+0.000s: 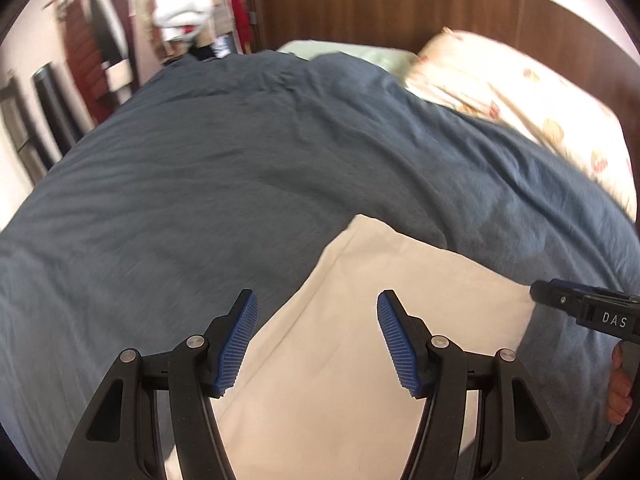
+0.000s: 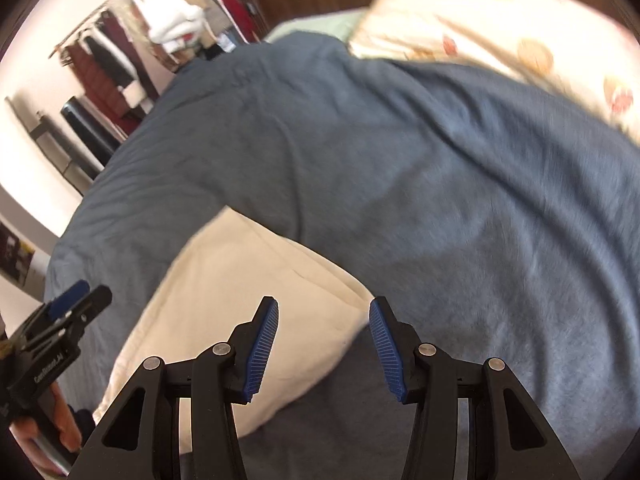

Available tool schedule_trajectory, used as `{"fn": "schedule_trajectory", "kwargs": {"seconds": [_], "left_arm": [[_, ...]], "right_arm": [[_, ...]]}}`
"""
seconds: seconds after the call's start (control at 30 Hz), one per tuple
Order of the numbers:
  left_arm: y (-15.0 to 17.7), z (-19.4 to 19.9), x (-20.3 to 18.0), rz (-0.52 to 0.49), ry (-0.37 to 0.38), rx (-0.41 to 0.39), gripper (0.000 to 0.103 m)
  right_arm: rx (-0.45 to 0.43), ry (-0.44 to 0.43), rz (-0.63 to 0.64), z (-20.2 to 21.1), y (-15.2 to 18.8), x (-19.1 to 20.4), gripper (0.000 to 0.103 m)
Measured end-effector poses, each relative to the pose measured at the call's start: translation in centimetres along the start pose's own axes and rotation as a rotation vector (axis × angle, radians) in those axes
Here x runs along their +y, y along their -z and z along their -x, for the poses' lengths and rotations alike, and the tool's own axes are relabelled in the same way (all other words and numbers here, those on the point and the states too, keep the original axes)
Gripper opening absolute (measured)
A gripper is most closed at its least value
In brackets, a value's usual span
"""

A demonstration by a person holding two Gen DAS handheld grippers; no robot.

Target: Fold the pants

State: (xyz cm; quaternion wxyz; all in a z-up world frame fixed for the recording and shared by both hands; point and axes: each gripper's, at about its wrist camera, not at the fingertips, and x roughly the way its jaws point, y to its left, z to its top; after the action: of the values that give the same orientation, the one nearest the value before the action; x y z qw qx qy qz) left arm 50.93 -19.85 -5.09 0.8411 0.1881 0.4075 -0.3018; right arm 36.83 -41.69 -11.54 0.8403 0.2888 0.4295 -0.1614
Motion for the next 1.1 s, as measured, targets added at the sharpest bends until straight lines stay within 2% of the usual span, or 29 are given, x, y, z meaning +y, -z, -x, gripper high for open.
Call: {"fn": "schedule_trajectory", "kwargs": {"seconds": [0.07,0.2,0.33,0.47,0.57,0.73,0.9,1.1], "left_arm": [[-0.8,-1.5,-0.4,-0.028,0.01,0.014,0.061],[-1.9,-4.7,-0.5,-0.053,0.043,0.069,0.061],[-2.5,-7.4,-1.2,-0.104,0.11,0.112,0.061],[-3.7,-9.8,-2.2,-0.155,0.141,0.126,0.061],[-4.9,-11.9,-2.5,-0.17,0.174,0.142,0.061],[-5.8,-15.3,-2.4,-0.145,0.259,0.232,0.05],[-5.4,-17.7,-3.6,-0.205,0.293,0.296,0.052],[-5.5,-19.2,-3.4,-0.159,0.322,0.332,0.052]], "right_arm": [[0.039,-0.022,-0.048,-1.4,0.2,-1.5,0.049],[0.058,-0.023,-0.146,-3.1,0.8,-2.9,0.049],[0.104,-0.054,-0.201,-5.2,1.2,-3.8,0.049],[0.112,-0.068,-0.234,-6.3,1.3,-4.4,0.049],[0.098,-0.055,-0.234,-6.5,1.5,-4.0,0.049],[0.095,-0.039,-0.206,-6.8,1.3,-3.2,0.047],[0.094,-0.028,-0.181,-6.8,1.3,-2.8,0.043],[0.108,-0.019,-0.192,-8.0,0.9,-3.4,0.032]]}}
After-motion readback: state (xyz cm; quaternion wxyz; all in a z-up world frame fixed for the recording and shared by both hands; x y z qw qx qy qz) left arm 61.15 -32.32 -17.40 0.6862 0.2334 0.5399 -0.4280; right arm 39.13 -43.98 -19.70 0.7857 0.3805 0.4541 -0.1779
